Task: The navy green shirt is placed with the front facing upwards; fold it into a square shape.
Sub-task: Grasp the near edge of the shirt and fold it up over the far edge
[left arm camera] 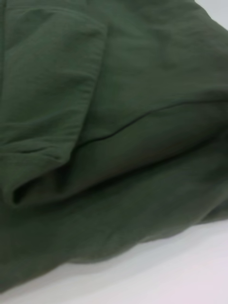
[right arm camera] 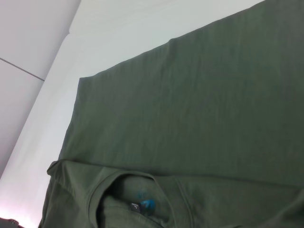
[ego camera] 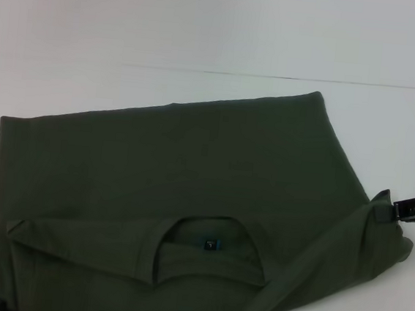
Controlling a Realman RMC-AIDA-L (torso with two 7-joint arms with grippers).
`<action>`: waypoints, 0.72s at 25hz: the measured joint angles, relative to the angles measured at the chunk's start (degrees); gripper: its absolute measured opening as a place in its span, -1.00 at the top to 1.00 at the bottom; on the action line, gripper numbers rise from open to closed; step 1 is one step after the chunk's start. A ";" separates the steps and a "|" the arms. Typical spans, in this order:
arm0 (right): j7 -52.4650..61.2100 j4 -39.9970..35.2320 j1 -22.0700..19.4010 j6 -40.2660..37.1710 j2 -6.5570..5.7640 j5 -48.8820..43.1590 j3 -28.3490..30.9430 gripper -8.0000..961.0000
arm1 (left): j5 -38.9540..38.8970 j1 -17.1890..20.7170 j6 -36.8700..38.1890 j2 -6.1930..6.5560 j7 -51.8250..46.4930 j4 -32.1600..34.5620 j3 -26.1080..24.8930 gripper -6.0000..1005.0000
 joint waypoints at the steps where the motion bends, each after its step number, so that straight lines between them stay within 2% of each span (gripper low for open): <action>1: 0.00 0.01 0.01 0.00 0.00 0.00 0.00 0.90 | 0.00 -0.09 0.01 -0.13 -0.02 -0.09 0.02 -0.37; 9: 0.00 0.09 0.08 -0.01 0.00 0.00 0.00 0.90 | 0.03 -0.78 -0.10 -1.22 -0.31 -0.24 1.57 -0.36; 18: 0.00 0.09 0.08 -0.03 0.03 0.00 0.00 0.90 | -0.24 -1.96 0.32 -1.54 -0.11 -2.33 1.58 -0.36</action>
